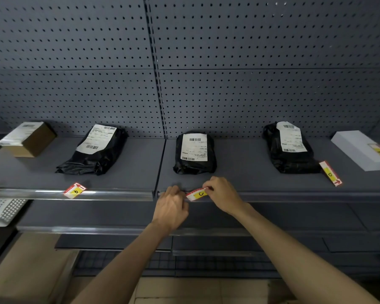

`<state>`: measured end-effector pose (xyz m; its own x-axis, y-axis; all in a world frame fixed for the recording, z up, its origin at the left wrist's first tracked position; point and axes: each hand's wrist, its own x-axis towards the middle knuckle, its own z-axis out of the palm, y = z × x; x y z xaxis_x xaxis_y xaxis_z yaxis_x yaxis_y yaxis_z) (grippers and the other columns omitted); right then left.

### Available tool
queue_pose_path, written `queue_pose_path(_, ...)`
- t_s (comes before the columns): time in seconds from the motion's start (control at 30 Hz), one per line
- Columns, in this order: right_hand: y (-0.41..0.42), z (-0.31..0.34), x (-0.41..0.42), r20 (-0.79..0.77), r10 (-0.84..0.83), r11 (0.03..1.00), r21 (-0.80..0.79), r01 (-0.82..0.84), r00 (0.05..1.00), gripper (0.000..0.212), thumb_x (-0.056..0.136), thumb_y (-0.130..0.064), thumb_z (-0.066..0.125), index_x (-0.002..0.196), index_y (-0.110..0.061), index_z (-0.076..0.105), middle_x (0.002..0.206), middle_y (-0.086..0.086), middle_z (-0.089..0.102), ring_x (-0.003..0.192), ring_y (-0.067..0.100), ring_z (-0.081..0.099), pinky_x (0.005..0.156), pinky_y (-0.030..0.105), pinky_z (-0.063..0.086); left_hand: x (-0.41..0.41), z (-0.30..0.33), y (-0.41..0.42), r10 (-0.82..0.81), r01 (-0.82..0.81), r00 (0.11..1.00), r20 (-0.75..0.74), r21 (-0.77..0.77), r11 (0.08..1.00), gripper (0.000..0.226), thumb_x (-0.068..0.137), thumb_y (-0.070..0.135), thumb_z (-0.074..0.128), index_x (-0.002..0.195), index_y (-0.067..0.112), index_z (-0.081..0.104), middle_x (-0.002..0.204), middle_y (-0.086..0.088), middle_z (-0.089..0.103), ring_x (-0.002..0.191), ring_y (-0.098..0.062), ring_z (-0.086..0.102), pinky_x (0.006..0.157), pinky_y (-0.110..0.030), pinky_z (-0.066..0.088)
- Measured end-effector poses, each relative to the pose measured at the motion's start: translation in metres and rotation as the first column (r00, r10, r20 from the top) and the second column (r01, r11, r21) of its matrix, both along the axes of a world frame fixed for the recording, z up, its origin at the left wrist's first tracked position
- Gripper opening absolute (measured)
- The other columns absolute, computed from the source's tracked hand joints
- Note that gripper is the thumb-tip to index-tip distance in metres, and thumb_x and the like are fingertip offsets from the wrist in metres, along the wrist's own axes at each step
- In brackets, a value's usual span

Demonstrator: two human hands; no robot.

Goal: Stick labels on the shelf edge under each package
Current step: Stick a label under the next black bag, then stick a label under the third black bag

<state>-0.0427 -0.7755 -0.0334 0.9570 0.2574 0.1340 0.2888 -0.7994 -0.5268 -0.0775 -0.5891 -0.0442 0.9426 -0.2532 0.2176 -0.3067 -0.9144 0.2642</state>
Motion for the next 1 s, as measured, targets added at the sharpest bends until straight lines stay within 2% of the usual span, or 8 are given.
queue_pose_path(0.2, 0.006, 0.002, 0.002, 0.043, 0.014, 1.0, -0.021, -0.013, 0.999, 0.012, 0.092, -0.009, 0.059, 0.098, -0.008, 0.069, 0.097, 0.006, 0.056, 0.084, 0.022, 0.059, 0.07, 0.031, 0.047, -0.002, 0.004, -0.001, 0.007, -0.007, 0.999, 0.041, -0.002, 1.0, 0.021, 0.086, 0.017, 0.055, 0.099, 0.012, 0.07, 0.103, -0.007, 0.065, 0.096, -0.022, 0.057, 0.088, -0.035, 0.048)
queue_pose_path(0.33, -0.002, 0.007, -0.005, 0.007, -0.015, 0.997, 0.08, 0.015, 1.0, 0.037, 0.09, -0.021, 0.064, 0.124, -0.013, 0.053, 0.107, 0.003, 0.054, 0.092, 0.018, 0.059, 0.075, 0.03, 0.049, -0.004, 0.01, 0.001, -0.024, 0.024, 0.998, 0.057, 0.001, 1.0, 0.017, 0.086, 0.017, 0.056, 0.095, 0.012, 0.07, 0.1, -0.006, 0.065, 0.094, -0.023, 0.06, 0.084, -0.038, 0.05)
queue_pose_path(0.4, -0.016, 0.01, -0.011, 0.015, -0.066, 0.994, 0.086, 0.064, 0.998, 0.033, 0.09, -0.032, 0.063, 0.117, -0.015, 0.054, 0.105, -0.001, 0.053, 0.09, 0.015, 0.057, 0.071, 0.028, 0.047, -0.005, 0.013, -0.001, -0.07, 0.068, 0.995, 0.071, 0.029, 0.997, 0.014, 0.084, 0.016, 0.058, 0.092, 0.012, 0.069, 0.095, -0.006, 0.065, 0.088, -0.024, 0.061, 0.078, -0.039, 0.051)
queue_pose_path(0.47, -0.039, 0.013, -0.018, 0.016, -0.136, 0.99, 0.029, 0.136, 0.991, 0.02, 0.091, -0.035, 0.06, 0.098, -0.016, 0.058, 0.098, -0.002, 0.053, 0.084, 0.016, 0.058, 0.066, 0.028, 0.042, -0.005, 0.016, -0.008, -0.13, 0.126, 0.989, 0.074, 0.06, 0.99, 0.011, 0.08, 0.015, 0.061, 0.087, 0.011, 0.068, 0.088, -0.008, 0.064, 0.081, -0.026, 0.061, 0.071, -0.038, 0.051)
queue_pose_path(0.6, -0.1, 0.023, -0.033, 0.024, -0.297, 0.948, -0.114, 0.298, 0.955, 0.021, 0.091, -0.036, 0.059, 0.084, -0.016, 0.06, 0.094, 0.001, 0.057, 0.082, 0.021, 0.061, 0.065, 0.034, 0.047, -0.004, 0.024, -0.046, -0.25, 0.249, 0.963, 0.098, 0.024, 0.968, 0.011, 0.078, 0.013, 0.062, 0.087, 0.009, 0.066, 0.086, -0.009, 0.066, 0.079, -0.028, 0.061, 0.069, -0.038, 0.051)
queue_pose_path(0.73, -0.177, 0.034, -0.044, 0.025, -0.482, 0.859, -0.186, 0.478, 0.876, 0.022, 0.09, -0.034, 0.062, 0.081, -0.014, 0.064, 0.095, 0.006, 0.061, 0.084, 0.025, 0.063, 0.066, 0.033, 0.045, -0.006, 0.031, -0.097, -0.317, 0.318, 0.942, 0.106, 0.012, 0.948, 0.011, 0.081, 0.019, 0.058, 0.08, 0.011, 0.065, 0.084, -0.009, 0.065, 0.078, -0.029, 0.06, 0.072, -0.038, 0.047)
queue_pose_path(0.83, -0.241, 0.038, -0.044, 0.02, -0.598, 0.788, -0.168, 0.592, 0.801, 0.024, 0.09, -0.033, 0.063, 0.083, -0.01, 0.067, 0.091, 0.01, 0.065, 0.085, 0.029, 0.064, 0.071, 0.036, 0.05, -0.004, 0.033, -0.138, -0.338, 0.337, 0.935, 0.109, 0.033, 0.941, 0.013, 0.082, 0.021, 0.056, 0.082, 0.012, 0.065, 0.087, -0.008, 0.064, 0.081, -0.028, 0.059, 0.074, -0.037, 0.044)
queue_pose_path(1.0, -0.328, 0.034, -0.033, -0.04, -0.668, 0.742, -0.107, 0.661, 0.743, 0.024, 0.09, -0.031, 0.064, 0.09, -0.007, 0.065, 0.087, 0.014, 0.068, 0.081, 0.032, 0.064, 0.069, 0.039, 0.052, -0.001, 0.027, -0.205, -0.299, 0.298, 0.95, 0.093, 0.028, 0.954, 0.014, 0.082, 0.02, 0.056, 0.084, 0.011, 0.066, 0.09, -0.01, 0.064, 0.086, -0.029, 0.058, 0.079, -0.037, 0.044)
